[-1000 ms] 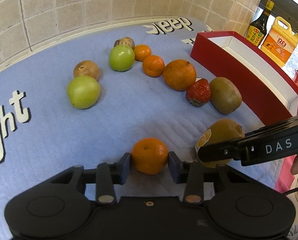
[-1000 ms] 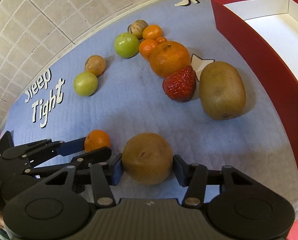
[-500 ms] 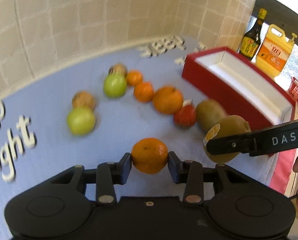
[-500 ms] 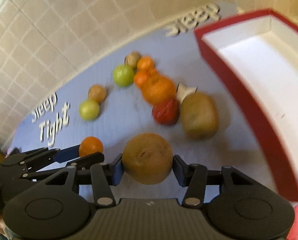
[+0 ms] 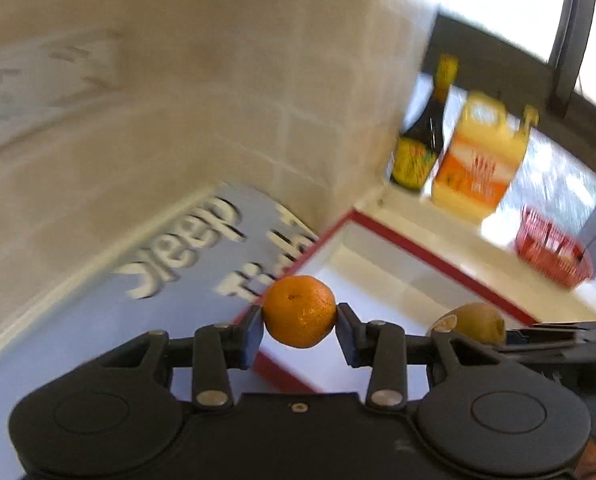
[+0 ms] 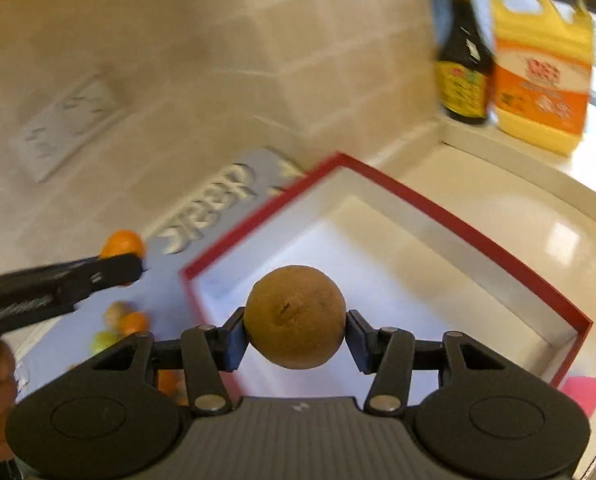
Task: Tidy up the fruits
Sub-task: 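Carry both fruits into the red box and open both tools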
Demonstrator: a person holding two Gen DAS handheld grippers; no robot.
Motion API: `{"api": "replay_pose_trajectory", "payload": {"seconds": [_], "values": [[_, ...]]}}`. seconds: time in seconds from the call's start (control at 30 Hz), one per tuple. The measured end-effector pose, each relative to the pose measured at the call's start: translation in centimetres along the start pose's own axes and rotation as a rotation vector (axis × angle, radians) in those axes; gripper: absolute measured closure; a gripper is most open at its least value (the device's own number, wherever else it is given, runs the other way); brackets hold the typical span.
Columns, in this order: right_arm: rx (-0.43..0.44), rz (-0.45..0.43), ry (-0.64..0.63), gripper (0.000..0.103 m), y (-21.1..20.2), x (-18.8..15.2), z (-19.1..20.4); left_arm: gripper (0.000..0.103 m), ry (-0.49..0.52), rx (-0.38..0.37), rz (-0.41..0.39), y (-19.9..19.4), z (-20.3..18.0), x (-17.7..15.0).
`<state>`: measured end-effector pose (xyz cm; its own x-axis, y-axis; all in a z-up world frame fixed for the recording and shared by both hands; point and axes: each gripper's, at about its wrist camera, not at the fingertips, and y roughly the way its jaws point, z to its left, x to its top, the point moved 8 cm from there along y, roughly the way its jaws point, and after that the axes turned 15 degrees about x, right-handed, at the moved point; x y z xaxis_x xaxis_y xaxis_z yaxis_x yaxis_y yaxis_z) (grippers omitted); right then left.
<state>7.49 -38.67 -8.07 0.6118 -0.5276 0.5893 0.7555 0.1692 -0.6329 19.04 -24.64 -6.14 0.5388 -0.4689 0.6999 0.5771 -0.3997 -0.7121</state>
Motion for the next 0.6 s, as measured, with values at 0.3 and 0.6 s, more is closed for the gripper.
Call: {"api": "replay_pose_trajectory", "payload": {"seconds": [0.3, 0.6], "values": [[-0.069, 0.012, 0.101, 0.05, 7.5, 4.0, -6.5, 0.056, 0.136, 0.013, 0.155, 10.1, -5.6, -1.7], [-0.068, 0.022, 0.087, 0.05, 12.2, 5.7, -7.9, 0.055, 0.189, 0.05, 0.179, 12.7, -6.4, -3.0]]}}
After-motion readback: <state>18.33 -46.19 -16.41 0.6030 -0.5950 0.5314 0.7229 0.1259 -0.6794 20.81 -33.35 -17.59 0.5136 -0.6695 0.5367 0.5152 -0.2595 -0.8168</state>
